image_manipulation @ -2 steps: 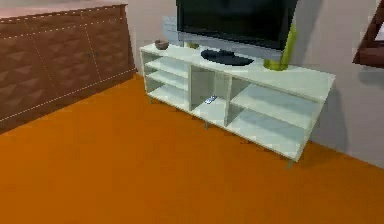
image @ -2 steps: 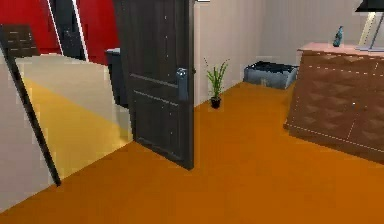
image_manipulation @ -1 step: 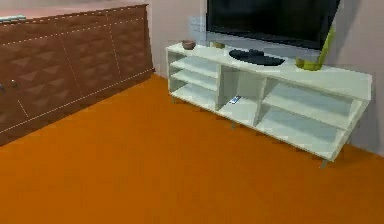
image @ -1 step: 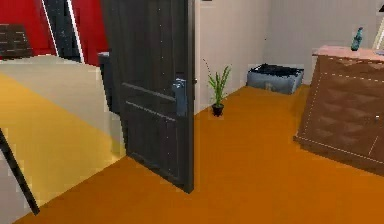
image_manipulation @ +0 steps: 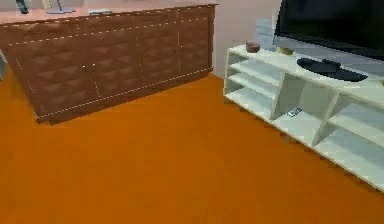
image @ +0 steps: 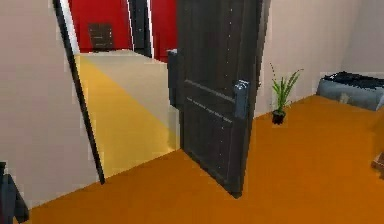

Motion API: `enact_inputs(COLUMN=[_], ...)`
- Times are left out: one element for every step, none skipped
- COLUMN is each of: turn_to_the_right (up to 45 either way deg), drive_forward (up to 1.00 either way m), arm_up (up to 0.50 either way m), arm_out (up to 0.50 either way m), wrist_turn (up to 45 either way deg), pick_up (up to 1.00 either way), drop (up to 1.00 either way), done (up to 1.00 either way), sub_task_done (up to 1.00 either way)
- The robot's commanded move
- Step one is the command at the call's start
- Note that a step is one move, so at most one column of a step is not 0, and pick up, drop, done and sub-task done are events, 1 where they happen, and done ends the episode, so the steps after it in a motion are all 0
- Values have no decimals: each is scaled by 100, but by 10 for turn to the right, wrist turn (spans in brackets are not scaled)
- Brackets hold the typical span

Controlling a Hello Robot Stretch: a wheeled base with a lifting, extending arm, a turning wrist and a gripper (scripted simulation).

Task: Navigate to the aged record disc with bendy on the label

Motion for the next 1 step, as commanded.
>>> enact_inputs(turn_to_the_right=[0], drive_forward=[70], arm_up=[0], arm_out=[0], wrist_turn=[0], pick_up=[0], drop=[0], done=[0], sub_task_done=[0])
